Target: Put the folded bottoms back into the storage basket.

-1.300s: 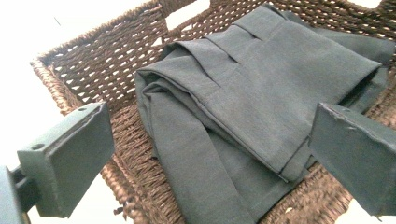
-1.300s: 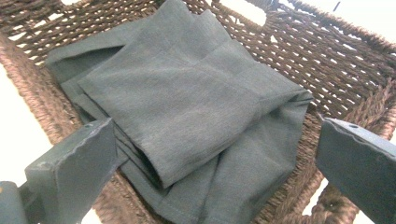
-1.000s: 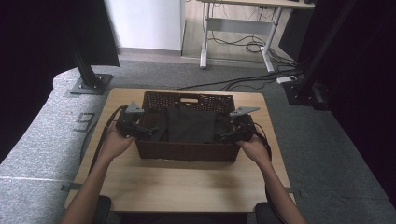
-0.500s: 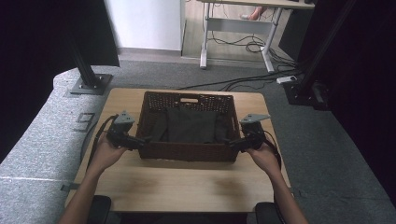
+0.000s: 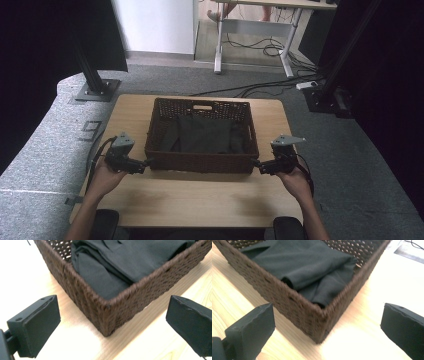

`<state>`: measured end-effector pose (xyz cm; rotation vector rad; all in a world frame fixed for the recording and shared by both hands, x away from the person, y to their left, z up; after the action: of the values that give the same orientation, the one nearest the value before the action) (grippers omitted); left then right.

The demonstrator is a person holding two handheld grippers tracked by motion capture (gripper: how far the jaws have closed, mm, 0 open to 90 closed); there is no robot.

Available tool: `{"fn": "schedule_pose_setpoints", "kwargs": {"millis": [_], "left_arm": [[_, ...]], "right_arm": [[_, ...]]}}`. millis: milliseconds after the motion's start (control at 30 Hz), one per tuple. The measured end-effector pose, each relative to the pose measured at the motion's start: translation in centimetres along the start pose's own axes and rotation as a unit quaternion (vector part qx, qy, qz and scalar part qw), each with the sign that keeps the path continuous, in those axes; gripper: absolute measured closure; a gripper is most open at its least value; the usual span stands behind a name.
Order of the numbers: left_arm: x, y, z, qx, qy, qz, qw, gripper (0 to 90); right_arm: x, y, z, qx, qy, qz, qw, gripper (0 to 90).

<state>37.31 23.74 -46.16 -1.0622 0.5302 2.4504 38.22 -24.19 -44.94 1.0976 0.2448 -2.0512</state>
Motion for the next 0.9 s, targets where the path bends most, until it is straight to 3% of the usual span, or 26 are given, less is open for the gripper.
{"fn": "schedule_pose_setpoints", "kwargs": {"millis": [367,900], "left_arm": [[3.5,-0.5,-1.9,-0.008,-0.015,0.003,0.9999,0.0],[7.4,-0.4,-5.5,0.003,-0.051,0.017,0.9986,0.0]], "right_arm": [[3.5,-0.8,-1.3,0.007,-0.009,-0.016,0.9998,0.0],[7.7,-2.7,-5.0,0.000,-0.044,-0.038,0.9983,0.0]]}}
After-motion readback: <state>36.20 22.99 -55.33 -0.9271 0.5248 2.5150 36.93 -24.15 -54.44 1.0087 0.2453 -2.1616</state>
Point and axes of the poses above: each handheld gripper's, and its own axes: z roughly backward along the jaws, x roughly out of its underside, y roughly to its right, the point moved 3 cm from there along -z, roughly forward along the jaws, and after that the axes turned 13 degrees about z, right-handed, at the moved point
